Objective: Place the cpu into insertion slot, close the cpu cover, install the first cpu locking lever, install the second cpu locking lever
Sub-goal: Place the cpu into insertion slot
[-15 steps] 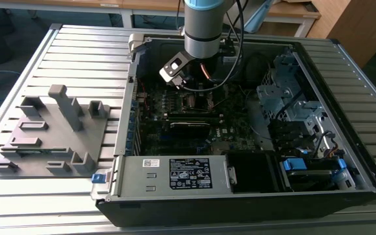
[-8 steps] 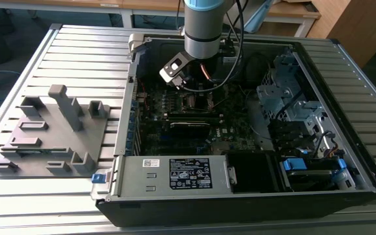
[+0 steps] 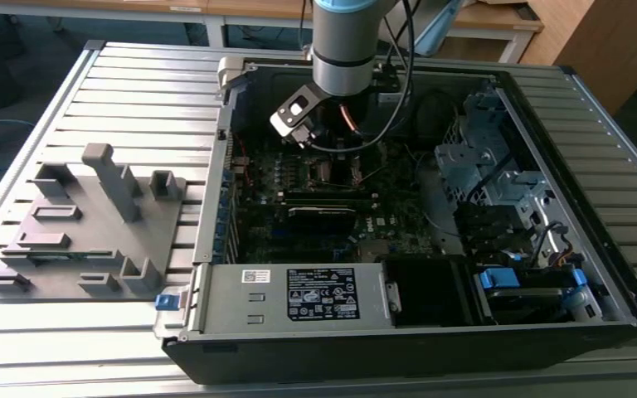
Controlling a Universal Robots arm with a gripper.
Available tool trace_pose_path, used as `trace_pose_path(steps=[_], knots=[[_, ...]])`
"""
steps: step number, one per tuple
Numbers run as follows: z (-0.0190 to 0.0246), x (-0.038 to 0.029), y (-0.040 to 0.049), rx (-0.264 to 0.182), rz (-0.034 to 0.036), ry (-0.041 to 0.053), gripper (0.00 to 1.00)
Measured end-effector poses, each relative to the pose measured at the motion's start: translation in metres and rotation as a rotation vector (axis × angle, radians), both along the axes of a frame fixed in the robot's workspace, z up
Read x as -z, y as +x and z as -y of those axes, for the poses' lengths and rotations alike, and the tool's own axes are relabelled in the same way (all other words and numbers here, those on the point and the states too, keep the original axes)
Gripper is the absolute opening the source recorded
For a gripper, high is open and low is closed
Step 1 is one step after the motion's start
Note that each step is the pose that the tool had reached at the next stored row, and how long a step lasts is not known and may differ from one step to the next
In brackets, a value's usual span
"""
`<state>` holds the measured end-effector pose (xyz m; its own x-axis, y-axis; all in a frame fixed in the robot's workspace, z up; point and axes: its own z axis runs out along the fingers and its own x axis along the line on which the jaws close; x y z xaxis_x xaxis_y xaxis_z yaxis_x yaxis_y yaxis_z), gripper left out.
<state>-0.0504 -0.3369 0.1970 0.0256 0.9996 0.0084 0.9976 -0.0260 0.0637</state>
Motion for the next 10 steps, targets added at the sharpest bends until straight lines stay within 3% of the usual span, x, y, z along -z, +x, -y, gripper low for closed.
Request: trace_pose_path(steps=[3, 10], knots=[[0.0, -0.0039, 0.0, 0.0, -0.0001, -0.0002, 0.62], [0.0, -0.0042, 0.0, 0.0, 0.0, 0.0, 0.62]])
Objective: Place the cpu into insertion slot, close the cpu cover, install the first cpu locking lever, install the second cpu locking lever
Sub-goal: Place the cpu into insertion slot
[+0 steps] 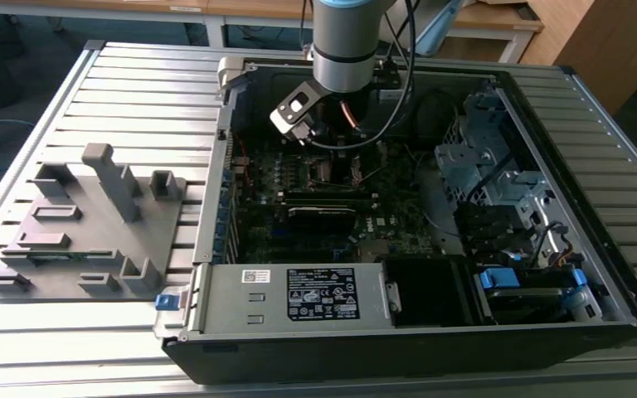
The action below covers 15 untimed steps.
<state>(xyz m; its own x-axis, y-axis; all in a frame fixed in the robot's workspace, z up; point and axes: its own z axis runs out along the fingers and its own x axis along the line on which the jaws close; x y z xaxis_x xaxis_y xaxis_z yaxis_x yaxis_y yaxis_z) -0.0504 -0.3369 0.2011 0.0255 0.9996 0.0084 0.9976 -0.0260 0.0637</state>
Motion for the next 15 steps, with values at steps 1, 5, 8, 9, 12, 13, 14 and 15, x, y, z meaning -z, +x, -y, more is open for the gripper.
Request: trace_pose_path(steps=[1, 5, 8, 9, 12, 13, 14, 15], knots=[[0.0, 0.0, 0.0, 0.0, 0.0, 0.0, 0.62], [0.0, -0.0002, 0.0, 0.0, 0.0, 0.0, 0.47], [0.0, -0.0003, 0.0, 0.0, 0.0, -0.0001, 0.36], [0.0, -0.0004, 0.0, 0.0, 0.0, -0.0001, 0.36], [0.0, -0.0005, 0.0, 0.0, 0.0, -0.0001, 0.18], [0.0, -0.0006, 0.0, 0.0, 0.0, -0.0001, 0.18], [0.0, -0.0006, 0.0, 0.0, 0.0, -0.0001, 0.18], [0.0, -0.0006, 0.0, 0.0, 0.0, 0.0, 0.13]])
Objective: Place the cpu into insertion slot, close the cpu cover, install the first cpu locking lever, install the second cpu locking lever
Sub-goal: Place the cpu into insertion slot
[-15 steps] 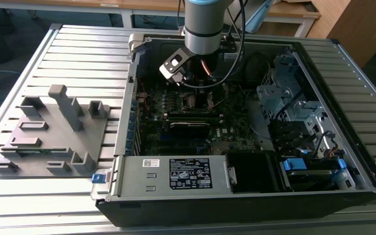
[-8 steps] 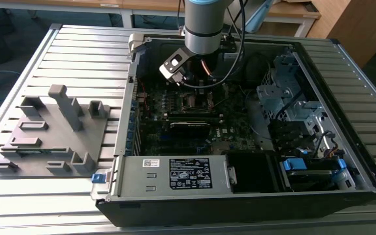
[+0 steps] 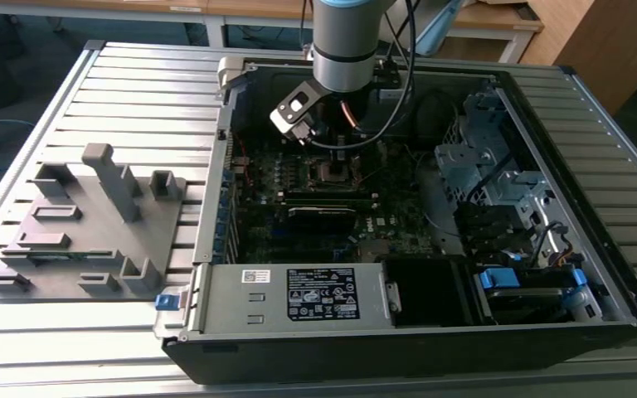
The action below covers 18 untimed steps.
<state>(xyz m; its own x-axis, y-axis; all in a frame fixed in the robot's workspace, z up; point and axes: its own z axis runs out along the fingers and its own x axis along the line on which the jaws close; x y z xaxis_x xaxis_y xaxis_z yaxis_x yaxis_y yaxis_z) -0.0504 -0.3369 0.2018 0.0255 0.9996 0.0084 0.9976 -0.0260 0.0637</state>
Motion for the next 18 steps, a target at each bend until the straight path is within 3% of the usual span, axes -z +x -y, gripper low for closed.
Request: trace_pose_path(steps=[4, 5, 8, 18], knots=[[0.0, -0.0002, 0.0, 0.0, -0.0002, 0.0, 0.1], [0.0, -0.0002, 0.0001, 0.0, -0.0039, 0.0, 0.1], [0.0, -0.0001, 0.0004, 0.0, -0.0267, -0.0002, 0.1], [0.0001, 0.001, 0.0008, 0.0, -0.0269, -0.0005, 0.1]])
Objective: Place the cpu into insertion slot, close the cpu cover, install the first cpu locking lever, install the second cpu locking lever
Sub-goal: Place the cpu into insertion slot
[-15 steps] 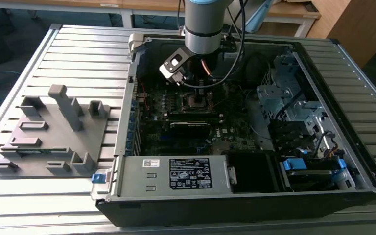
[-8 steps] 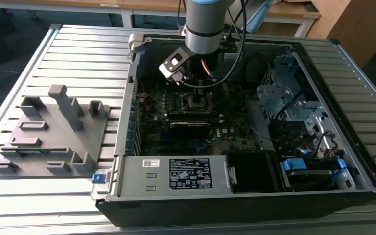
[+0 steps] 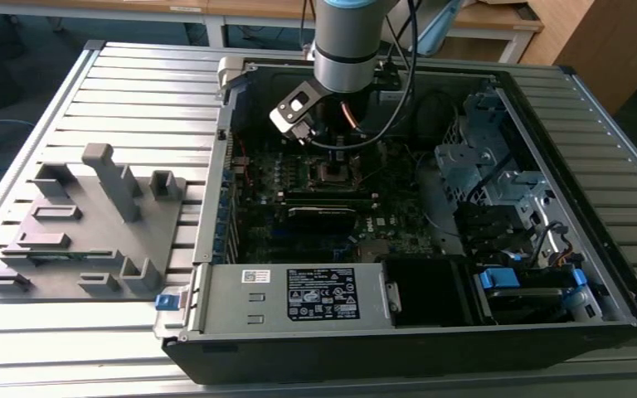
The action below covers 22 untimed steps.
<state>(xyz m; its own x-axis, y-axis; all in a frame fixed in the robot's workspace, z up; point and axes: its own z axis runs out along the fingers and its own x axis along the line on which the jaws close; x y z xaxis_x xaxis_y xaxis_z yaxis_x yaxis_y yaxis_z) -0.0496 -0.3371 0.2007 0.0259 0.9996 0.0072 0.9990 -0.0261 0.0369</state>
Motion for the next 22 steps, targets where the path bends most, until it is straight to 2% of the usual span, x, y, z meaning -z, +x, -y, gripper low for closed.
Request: trace_pose_path(steps=[15, 18, 22], knots=[[0.0, 0.0028, 0.0, 0.0, 0.0001, 0.0, 0.1], [-0.0004, 0.0001, 0.0002, 0.0, 0.0013, 0.0021, 0.1], [0.0, -0.0086, 0.0, 0.0, 0.0003, 0.0003, 0.1]])
